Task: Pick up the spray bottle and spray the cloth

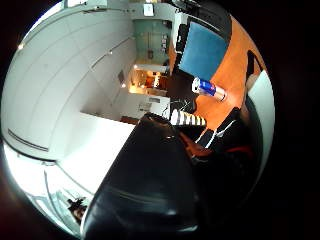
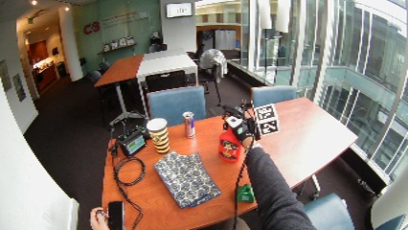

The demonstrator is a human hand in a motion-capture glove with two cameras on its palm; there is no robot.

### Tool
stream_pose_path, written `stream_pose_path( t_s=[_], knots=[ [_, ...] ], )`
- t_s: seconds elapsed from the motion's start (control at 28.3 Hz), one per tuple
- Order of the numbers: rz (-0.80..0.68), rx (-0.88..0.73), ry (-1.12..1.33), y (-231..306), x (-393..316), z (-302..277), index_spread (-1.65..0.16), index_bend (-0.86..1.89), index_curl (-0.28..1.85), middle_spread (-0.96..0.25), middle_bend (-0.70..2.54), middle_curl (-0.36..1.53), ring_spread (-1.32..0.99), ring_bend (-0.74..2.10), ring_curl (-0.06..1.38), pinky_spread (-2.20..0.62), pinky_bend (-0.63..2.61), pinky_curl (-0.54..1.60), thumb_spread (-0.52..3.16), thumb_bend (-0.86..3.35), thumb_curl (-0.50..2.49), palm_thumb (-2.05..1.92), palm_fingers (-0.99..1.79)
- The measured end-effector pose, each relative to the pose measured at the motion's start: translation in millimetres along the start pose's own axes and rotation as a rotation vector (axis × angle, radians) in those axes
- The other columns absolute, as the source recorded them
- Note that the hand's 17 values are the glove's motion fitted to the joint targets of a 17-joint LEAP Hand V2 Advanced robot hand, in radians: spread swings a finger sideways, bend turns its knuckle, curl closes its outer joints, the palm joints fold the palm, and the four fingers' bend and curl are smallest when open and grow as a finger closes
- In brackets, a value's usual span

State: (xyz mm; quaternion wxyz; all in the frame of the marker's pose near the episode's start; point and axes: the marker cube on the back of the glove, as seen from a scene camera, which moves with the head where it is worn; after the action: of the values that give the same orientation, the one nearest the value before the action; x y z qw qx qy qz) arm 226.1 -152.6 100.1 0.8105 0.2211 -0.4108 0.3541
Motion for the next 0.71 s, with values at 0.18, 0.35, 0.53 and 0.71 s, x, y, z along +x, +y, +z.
stream_pose_path(
  t_s=[0.18,0.35,0.53,0.71],
  knots=[
    [-0.038,-0.082,0.093,1.4,-10.3,-6.5,-0.34,0.22,0.59,-0.23,0.64,0.54,-0.24,0.6,0.47,-0.3,0.4,0.37,0.3,-0.03,0.77,0.95,1.35],
    [-0.176,-0.202,0.274,8.2,-48.6,-3.9,-0.33,0.22,0.59,-0.23,0.64,0.54,-0.24,0.6,0.47,-0.3,0.4,0.37,0.3,-0.03,0.77,0.96,1.35],
    [-0.268,-0.33,0.425,13.6,-76.6,2.2,-0.33,0.21,0.6,-0.23,0.65,0.54,-0.24,0.6,0.46,-0.29,0.39,0.37,0.3,-0.03,0.78,0.96,1.35],
    [-0.346,-0.422,0.547,19.5,-113.4,12.1,-0.32,0.21,0.6,-0.22,0.64,0.53,-0.23,0.6,0.46,-0.29,0.39,0.37,0.29,-0.03,0.78,0.96,1.35]
  ],
)
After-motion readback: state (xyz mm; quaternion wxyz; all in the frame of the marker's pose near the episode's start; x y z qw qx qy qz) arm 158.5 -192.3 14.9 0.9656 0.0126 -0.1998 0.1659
